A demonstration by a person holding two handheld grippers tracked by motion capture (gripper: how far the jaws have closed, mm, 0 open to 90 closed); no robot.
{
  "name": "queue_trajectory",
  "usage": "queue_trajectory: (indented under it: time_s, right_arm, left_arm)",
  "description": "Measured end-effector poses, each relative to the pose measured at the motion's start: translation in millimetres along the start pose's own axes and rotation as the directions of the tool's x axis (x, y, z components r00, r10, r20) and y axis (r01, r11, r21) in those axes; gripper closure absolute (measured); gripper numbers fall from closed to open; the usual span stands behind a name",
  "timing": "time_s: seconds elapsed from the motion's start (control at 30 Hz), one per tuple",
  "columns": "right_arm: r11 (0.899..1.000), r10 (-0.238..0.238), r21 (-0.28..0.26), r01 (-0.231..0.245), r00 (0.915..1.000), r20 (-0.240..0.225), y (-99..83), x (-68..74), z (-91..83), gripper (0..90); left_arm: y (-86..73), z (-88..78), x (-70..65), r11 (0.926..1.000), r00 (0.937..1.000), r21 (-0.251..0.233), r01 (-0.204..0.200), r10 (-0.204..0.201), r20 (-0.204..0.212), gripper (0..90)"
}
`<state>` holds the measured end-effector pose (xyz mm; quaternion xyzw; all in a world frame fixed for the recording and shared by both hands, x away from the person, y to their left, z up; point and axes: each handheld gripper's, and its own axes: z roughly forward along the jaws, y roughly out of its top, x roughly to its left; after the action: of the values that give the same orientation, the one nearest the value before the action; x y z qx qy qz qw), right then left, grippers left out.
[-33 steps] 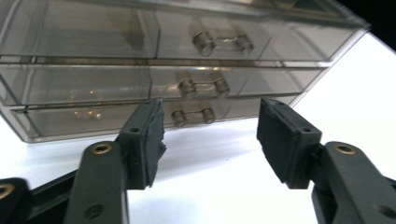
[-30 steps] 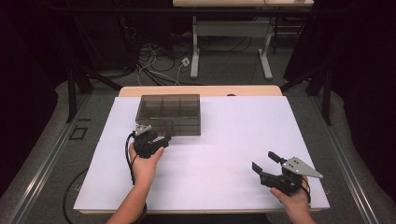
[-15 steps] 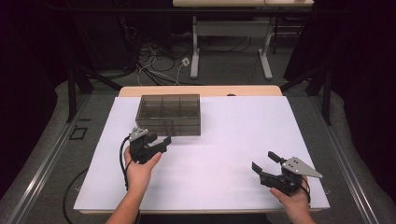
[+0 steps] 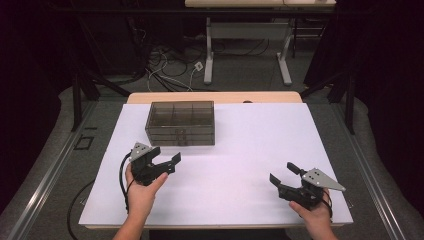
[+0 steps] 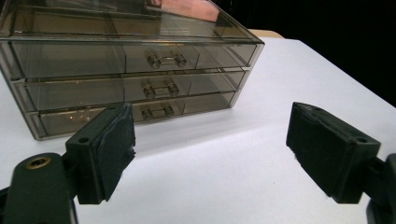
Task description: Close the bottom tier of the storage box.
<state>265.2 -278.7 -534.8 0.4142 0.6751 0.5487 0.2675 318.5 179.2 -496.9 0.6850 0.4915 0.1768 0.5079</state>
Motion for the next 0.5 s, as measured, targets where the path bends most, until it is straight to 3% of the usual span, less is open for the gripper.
queue_trajectory:
  time_s: [0.33, 0.5]
  right_arm:
    - [1.0, -0.002, 0.004, 0.002, 1.0, -0.001, -0.2, 0.6, 0.4, 21.1]
    - [1.0, -0.002, 0.009, 0.002, 1.0, -0.002, -0.6, 1.0, 0.8, 21.1]
  left_arm:
    - [-13.2, -19.3, 4.8, 0.9994, 0.9993, -0.001, 0.033, -0.033, 0.017, 1.5]
    - [-18.4, -25.8, 8.1, 0.9996, 0.9994, -0.014, 0.025, -0.025, 0.026, 0.4]
